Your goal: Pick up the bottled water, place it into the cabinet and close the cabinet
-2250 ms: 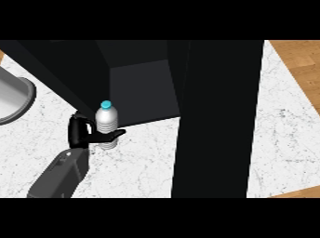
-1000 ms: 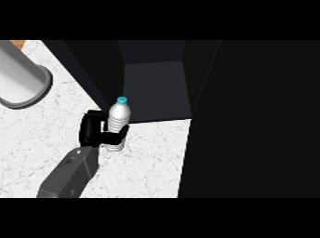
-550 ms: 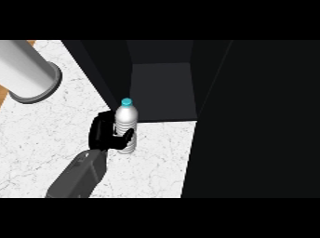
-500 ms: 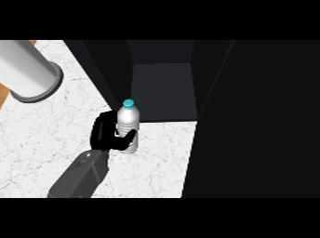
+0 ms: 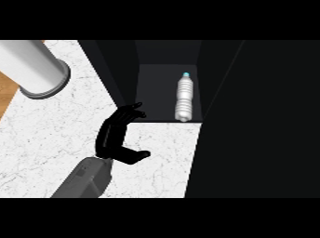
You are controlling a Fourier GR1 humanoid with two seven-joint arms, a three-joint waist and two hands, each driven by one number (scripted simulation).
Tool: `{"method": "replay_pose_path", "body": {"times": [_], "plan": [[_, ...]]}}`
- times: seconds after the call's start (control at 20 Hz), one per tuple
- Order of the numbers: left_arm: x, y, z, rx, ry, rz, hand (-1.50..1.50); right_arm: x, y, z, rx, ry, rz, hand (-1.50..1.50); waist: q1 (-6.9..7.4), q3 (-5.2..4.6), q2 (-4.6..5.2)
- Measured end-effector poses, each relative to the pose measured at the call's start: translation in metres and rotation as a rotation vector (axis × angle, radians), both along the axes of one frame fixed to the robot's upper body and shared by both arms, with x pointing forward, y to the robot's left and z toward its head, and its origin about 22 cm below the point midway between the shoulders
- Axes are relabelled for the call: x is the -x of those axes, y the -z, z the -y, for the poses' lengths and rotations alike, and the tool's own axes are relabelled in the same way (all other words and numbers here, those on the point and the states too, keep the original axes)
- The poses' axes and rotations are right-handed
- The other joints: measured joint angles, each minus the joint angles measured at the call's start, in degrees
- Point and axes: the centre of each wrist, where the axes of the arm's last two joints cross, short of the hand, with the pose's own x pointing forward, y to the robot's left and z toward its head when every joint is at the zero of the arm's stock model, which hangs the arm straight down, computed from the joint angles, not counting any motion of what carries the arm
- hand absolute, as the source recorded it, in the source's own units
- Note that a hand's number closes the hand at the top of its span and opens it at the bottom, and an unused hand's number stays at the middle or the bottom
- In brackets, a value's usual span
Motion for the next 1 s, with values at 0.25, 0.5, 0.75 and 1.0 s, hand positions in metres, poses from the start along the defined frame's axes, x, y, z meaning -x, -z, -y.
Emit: {"method": "replay_pose_path", "body": {"times": [0.25,0.5,0.75,1.0], "plan": [[0.032,-0.006,-0.027,0.003,0.021,0.009,-1.5,-0.002,0.003,-0.009,0.023,-0.076,-0.039,1.5,0.49,-0.02,-0.16],[0.066,-0.015,-0.07,-0.029,-0.026,0.024,-1.5,-0.005,0.015,-0.031,-0.042,-0.175,-0.092,1.5,0.74,-0.06,-0.08],[0.093,-0.028,-0.118,-0.097,-0.095,0.04,-1.5,-0.01,0.022,-0.057,-0.098,-0.273,-0.145,1.5,0.77,-0.14,-0.01],[0.109,-0.048,-0.149,-0.159,-0.117,0.073,-1.5,-0.017,0.022,-0.089,-0.131,-0.388,-0.184,1.5,0.9,-0.21,0.0]]}}
